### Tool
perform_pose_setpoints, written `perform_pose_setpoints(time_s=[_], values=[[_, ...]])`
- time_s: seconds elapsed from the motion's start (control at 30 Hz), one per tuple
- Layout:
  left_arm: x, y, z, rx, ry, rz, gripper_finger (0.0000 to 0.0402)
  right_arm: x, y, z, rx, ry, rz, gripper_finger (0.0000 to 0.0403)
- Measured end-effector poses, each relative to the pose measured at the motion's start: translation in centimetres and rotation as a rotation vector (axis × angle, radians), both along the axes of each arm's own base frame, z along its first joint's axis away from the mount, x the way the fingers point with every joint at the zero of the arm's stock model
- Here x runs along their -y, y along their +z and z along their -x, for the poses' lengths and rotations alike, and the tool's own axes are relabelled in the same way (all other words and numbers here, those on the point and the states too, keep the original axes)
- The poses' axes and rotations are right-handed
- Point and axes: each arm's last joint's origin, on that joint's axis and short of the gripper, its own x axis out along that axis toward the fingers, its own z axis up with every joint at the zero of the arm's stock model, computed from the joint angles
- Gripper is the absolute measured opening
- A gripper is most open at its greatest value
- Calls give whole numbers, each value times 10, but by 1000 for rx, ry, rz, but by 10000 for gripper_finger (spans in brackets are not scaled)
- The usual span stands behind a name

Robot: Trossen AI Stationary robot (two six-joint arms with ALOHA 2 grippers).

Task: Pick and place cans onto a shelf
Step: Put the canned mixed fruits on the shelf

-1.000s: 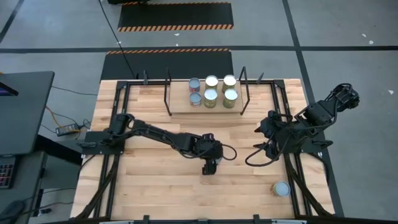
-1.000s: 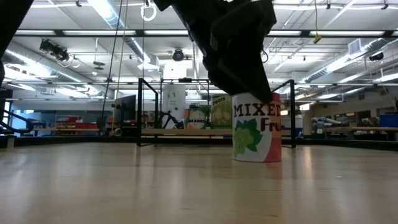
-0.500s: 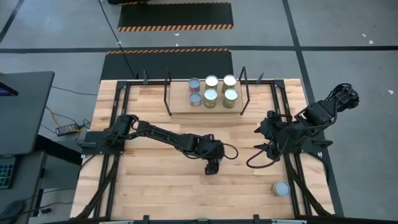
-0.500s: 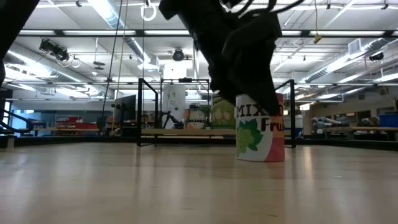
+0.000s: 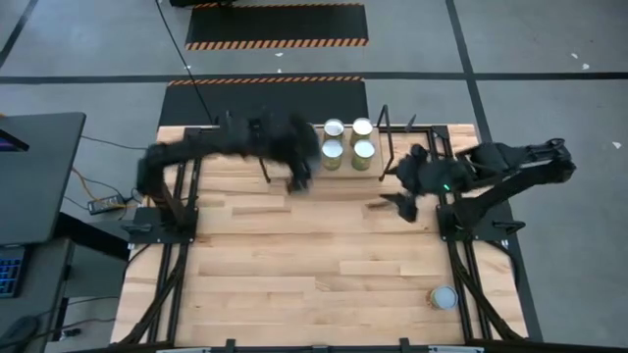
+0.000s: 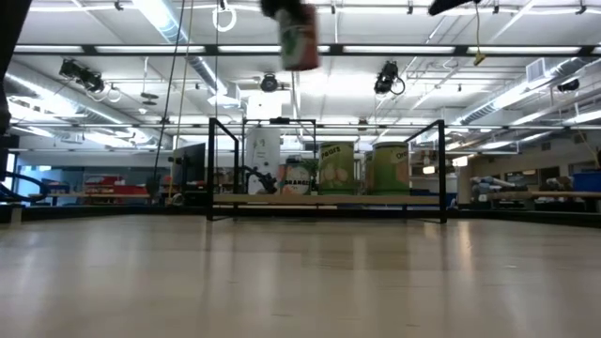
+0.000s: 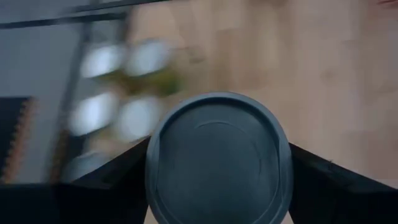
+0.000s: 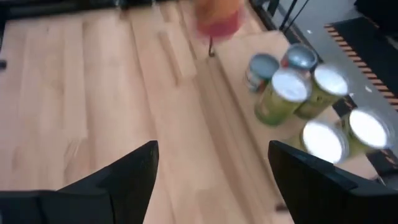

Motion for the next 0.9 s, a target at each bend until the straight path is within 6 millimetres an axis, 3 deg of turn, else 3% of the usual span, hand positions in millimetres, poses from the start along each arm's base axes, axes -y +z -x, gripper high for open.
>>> perform_pose_setpoints(time_s=[0.1, 0.23, 0.33, 0.43, 0.63, 0.9], values=[[-54, 19, 38, -17, 83, -57, 286, 13, 1, -21, 56, -19, -18, 309], [-119, 22, 78, -38, 136, 1, 286, 32, -2, -50, 120, -69, -71, 309], [-162, 10, 85, -31, 132, 5, 286, 46, -7, -68, 149, -121, -67, 309], [-193, -12, 79, -42, 94, 31, 286, 59, -14, -81, 153, -168, -67, 309], [-221, -48, 71, -93, 18, 118, 286, 73, -22, -91, 149, -224, -91, 309], [-235, -81, 61, -183, 16, 183, 286, 76, -13, -77, 146, -209, -58, 309]])
